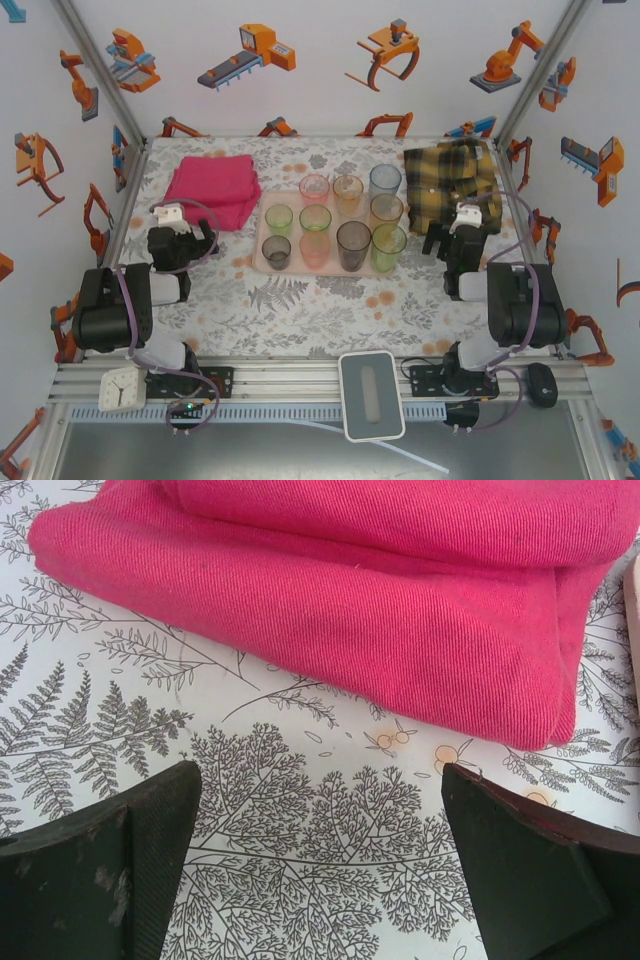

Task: Place the glasses into the tray

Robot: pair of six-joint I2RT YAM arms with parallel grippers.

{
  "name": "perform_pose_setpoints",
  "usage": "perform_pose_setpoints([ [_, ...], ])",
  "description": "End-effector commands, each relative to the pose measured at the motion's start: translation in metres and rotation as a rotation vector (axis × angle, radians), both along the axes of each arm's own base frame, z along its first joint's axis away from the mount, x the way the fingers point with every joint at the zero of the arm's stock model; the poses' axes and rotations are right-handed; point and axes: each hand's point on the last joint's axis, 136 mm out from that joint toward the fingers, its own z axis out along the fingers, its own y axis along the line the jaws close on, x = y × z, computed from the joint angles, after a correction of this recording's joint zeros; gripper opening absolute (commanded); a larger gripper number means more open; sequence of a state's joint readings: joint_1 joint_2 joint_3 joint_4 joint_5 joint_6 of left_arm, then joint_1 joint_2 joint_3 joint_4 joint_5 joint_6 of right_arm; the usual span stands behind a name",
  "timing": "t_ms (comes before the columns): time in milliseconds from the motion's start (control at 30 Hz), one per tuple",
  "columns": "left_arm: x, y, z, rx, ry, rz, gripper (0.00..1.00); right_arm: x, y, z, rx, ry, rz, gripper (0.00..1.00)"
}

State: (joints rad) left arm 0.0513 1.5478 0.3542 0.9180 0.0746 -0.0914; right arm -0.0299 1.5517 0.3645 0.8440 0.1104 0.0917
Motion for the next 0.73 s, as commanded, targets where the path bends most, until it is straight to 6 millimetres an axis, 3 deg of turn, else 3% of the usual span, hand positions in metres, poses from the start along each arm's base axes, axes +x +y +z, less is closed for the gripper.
perform_pose_setpoints([
  [0,0.0066,-0.0066,0.0044,0.03,0.006,-0.025,0.97,0.0104,0.0052,0.0178,0.007,-0.061,0.046,0.99],
  [700,0.0085,-0.0086,0.0035,0.062,0.02,-0.013,0.97,0.0106,0.0071,0.0171,0.006,-0.057,0.059,0.99],
])
